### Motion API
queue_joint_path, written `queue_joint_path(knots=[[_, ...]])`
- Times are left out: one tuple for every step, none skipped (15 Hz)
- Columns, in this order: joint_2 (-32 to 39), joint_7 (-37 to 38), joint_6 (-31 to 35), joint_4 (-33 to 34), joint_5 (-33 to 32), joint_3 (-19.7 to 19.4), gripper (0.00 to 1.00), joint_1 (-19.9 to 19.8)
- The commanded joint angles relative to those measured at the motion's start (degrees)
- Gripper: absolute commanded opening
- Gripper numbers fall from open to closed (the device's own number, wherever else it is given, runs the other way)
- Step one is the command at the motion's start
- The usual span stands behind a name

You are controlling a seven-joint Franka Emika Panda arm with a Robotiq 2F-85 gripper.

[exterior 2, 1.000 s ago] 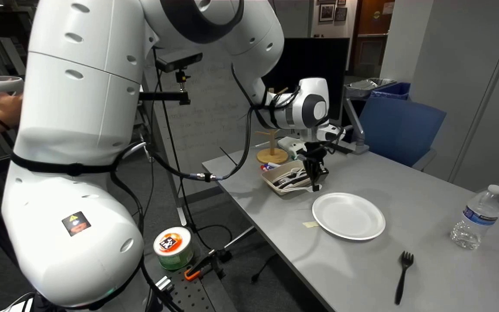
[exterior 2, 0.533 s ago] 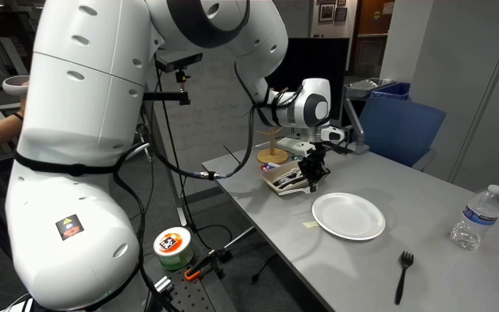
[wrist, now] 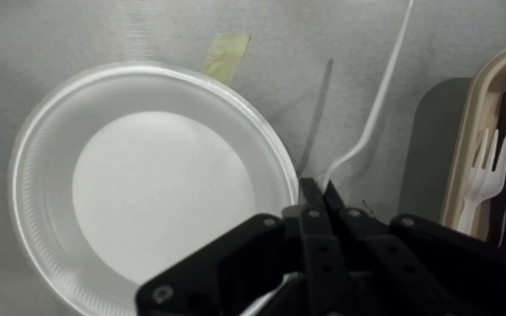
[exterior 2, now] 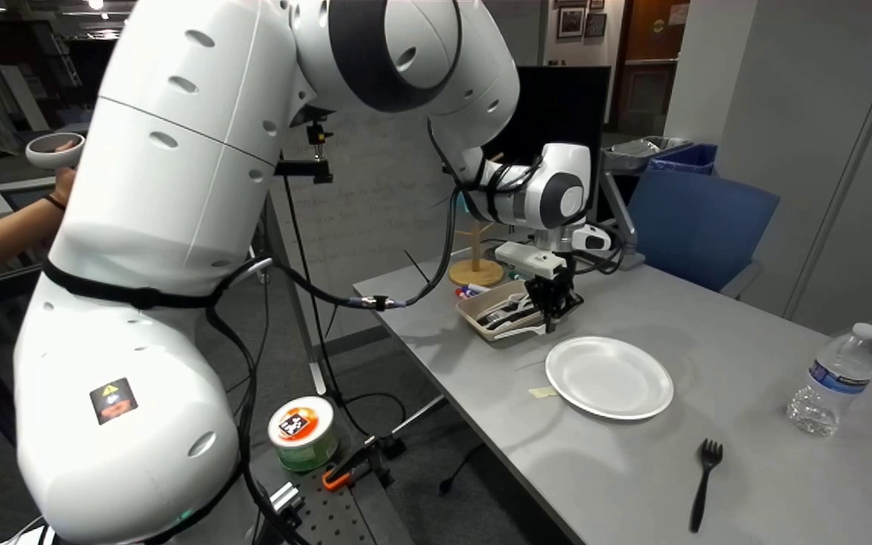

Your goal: Put the spoon on the plate on the table and then center the plate

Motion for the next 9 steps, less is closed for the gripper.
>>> queue_joint_path(knots=[[3.7, -1.5, 2.4, 4.4, 1.9, 1.1, 0.01, -1.1], [4.2, -1.2, 3.8, 4.9, 1.7, 1.0, 0.01, -0.8], [4.8, -1.0, 4.9, 5.3, 1.6, 0.8, 0.01, -0.6], [5.5, -0.8, 6.1, 5.8, 1.3, 0.6, 0.01, -0.3], [6.0, -0.7, 7.2, 6.1, 1.1, 0.5, 0.01, -0.1], [6.6, -0.6, 8.3, 6.4, 0.9, 0.4, 0.01, 0.2], [7.2, -0.6, 9.1, 6.9, 0.9, 0.4, 0.01, 0.3], [7.8, -0.7, 9.7, 7.2, 1.1, 0.5, 0.01, 0.3], [8.3, -0.8, 10.2, 7.5, 1.2, 0.5, 0.01, 0.3]])
